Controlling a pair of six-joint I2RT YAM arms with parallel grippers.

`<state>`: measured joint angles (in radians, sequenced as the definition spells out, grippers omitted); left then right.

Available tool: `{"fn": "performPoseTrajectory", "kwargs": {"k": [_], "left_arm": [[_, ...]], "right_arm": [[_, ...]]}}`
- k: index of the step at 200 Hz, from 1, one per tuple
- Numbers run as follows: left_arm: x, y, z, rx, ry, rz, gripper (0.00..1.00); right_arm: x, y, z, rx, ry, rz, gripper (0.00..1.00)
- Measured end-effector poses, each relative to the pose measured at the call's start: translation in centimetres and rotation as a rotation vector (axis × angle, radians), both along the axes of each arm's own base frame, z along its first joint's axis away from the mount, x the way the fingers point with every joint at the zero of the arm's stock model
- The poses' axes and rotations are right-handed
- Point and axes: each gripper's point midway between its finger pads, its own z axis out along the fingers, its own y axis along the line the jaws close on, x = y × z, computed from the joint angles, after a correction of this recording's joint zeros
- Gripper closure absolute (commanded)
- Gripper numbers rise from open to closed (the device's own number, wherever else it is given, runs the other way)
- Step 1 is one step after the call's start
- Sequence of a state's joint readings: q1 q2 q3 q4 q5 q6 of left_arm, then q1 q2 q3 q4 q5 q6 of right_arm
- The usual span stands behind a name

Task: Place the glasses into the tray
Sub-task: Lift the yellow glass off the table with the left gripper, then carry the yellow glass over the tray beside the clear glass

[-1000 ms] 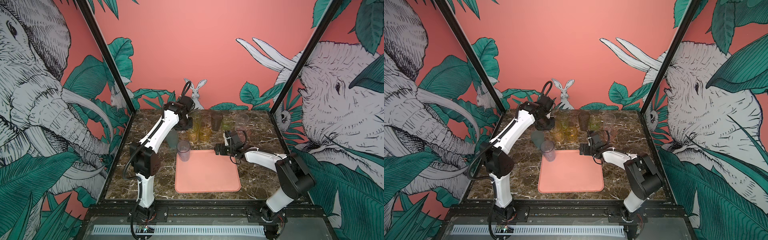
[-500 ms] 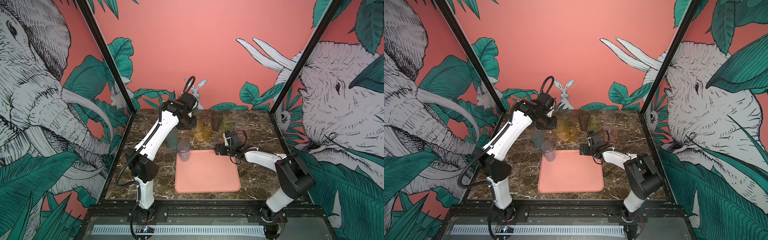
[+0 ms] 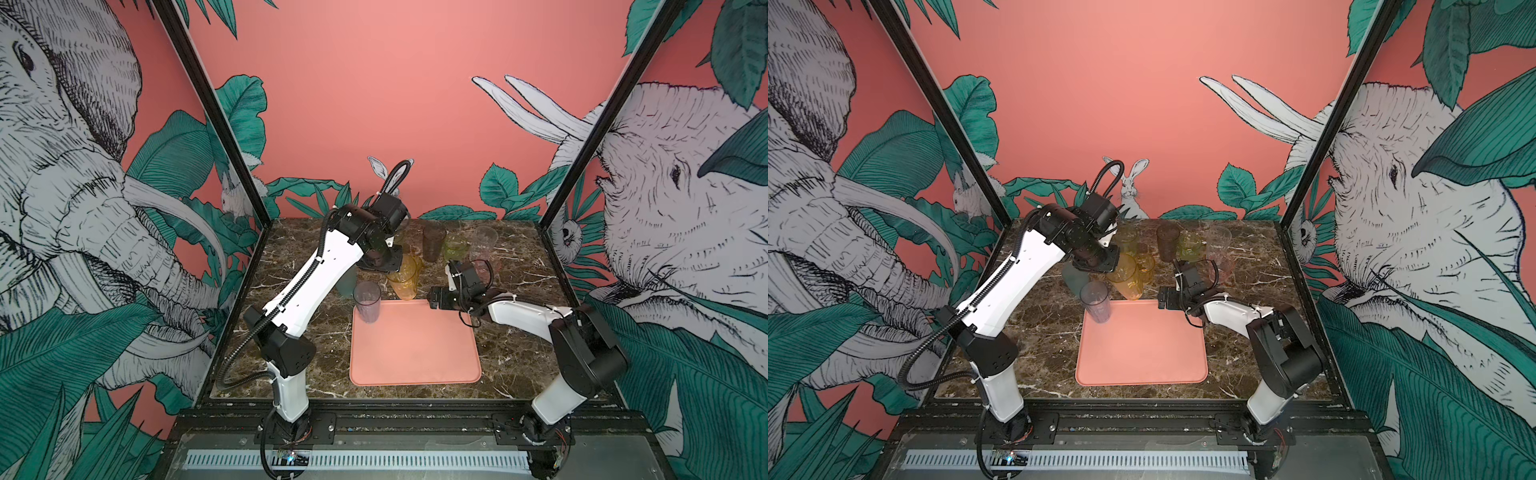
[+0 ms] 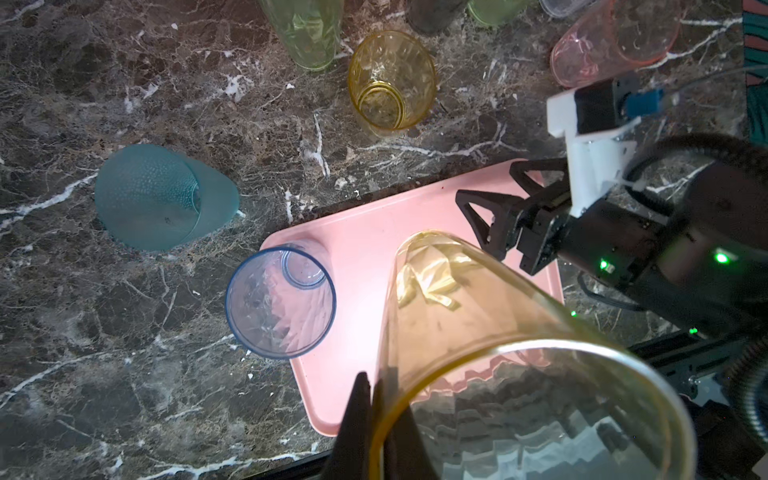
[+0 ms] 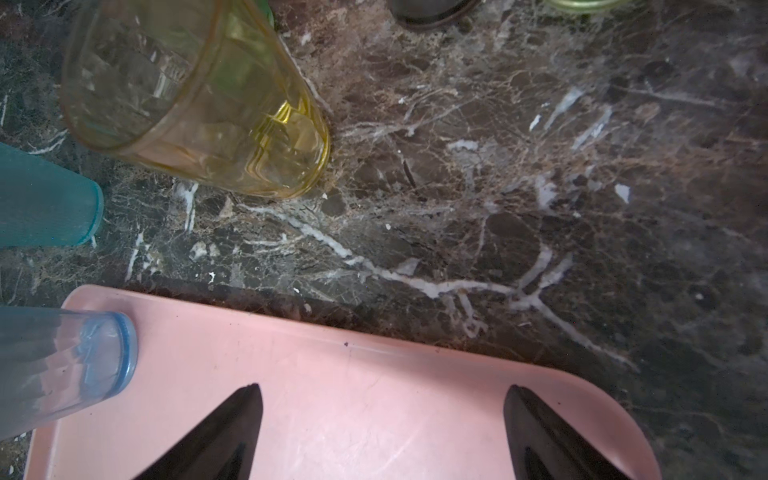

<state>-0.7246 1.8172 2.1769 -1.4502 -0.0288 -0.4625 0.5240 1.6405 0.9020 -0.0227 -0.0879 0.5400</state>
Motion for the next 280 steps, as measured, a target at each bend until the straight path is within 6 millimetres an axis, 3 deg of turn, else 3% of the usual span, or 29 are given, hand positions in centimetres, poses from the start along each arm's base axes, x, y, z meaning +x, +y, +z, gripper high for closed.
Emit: {"fn": "performPoseTrajectory", "kwargs": {"k": [58,125,191,280], "left_arm": [[-3.6,0.7,-0.9,0.049,0.039,-0.034,1.00],[-6.7,3.5,-4.5,0.114,0.116,0.003,1.00],[-7.4,4.8,-5.7,0.140,0.123,0.041,1.00],[-7.4,7.0,-9.2,0.236,0.168,0.094,1.00]], "right_arm": [[0.0,0.0,0.0,0.002,0.001,-0.003,0.07],[0.0,0.0,0.0,0.003,0.003,-0.004,0.07],[-0.1,0.0,0.0,0.003,0.006,-0.003,0.07],[-0.1,0.0,-0.1,0.003,0.008,-0.003,0.07]]}}
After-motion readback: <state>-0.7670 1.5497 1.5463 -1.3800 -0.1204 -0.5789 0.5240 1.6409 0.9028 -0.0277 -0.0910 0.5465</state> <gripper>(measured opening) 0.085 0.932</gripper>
